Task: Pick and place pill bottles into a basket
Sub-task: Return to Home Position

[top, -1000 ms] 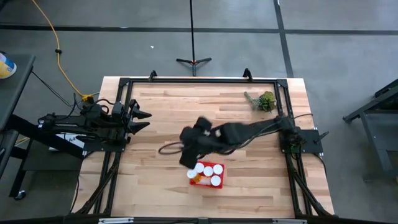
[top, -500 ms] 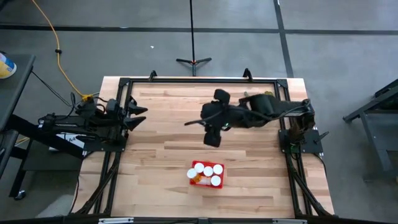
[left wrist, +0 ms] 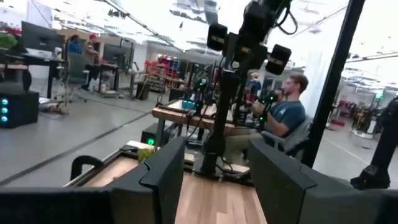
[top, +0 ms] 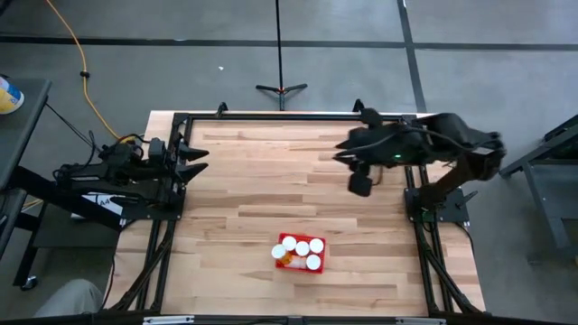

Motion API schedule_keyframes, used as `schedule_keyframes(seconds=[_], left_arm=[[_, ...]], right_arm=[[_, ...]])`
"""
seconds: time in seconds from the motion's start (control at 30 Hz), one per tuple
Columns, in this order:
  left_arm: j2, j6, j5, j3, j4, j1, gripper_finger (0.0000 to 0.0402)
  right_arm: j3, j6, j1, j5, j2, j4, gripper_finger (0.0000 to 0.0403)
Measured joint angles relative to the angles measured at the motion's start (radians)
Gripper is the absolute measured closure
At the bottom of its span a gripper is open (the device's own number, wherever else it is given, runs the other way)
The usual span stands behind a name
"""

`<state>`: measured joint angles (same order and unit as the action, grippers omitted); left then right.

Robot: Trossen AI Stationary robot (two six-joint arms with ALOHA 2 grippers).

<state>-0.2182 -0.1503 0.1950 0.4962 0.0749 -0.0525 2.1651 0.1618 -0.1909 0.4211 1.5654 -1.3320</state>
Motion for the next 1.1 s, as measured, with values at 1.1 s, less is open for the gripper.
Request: schedule_keyframes(seconds=[1.1], left_arm=[[0.210, 0.095, 0.183, 0.014, 0.252, 0.000, 0.0190]], right_arm=[[-1.064, 0.201, -0.042, 0.168, -0.875, 0.493, 0.0341]])
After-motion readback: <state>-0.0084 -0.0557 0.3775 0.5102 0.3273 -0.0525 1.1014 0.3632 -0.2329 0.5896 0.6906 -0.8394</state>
